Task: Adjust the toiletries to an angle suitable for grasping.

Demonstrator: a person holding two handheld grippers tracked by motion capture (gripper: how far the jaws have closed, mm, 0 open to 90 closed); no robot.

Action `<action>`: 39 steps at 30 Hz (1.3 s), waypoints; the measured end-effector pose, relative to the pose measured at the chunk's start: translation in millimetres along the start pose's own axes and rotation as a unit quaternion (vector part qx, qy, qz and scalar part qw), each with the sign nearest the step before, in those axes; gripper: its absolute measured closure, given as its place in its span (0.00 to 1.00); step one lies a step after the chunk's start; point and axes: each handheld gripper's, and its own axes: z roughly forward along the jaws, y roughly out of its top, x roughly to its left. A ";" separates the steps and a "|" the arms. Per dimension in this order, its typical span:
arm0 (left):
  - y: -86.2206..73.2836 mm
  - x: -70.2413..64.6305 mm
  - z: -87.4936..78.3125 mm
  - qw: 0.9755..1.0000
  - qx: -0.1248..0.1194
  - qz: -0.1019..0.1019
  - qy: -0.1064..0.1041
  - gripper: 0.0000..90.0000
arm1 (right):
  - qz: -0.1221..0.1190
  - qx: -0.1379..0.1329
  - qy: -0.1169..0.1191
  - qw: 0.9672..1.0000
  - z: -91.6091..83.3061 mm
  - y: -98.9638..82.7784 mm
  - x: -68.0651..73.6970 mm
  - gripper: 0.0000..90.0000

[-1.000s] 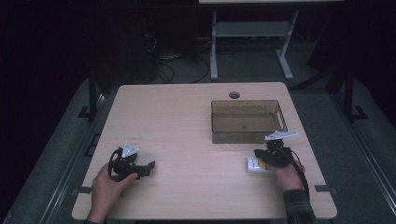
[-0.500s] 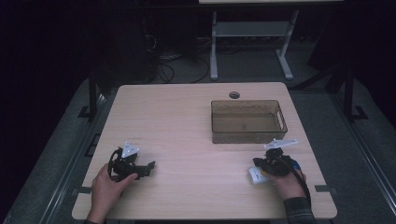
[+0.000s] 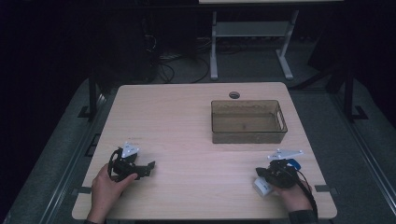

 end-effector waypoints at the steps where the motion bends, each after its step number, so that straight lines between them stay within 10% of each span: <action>1: 0.0 0.0 0.0 1.000 0.000 0.000 0.000 0.14 | 0.001 0.000 0.000 1.000 -1.4 -1.8 0.8 1.00; 23: 0.0 0.0 0.0 1.000 0.000 0.000 0.000 0.14 | 0.009 -0.043 -0.022 0.999 -28.2 -22.4 -2.7 1.00; 39: 0.0 0.0 0.0 1.000 0.000 0.000 0.000 0.14 | 0.078 -0.072 -0.133 0.985 -56.9 -39.3 -66.9 1.00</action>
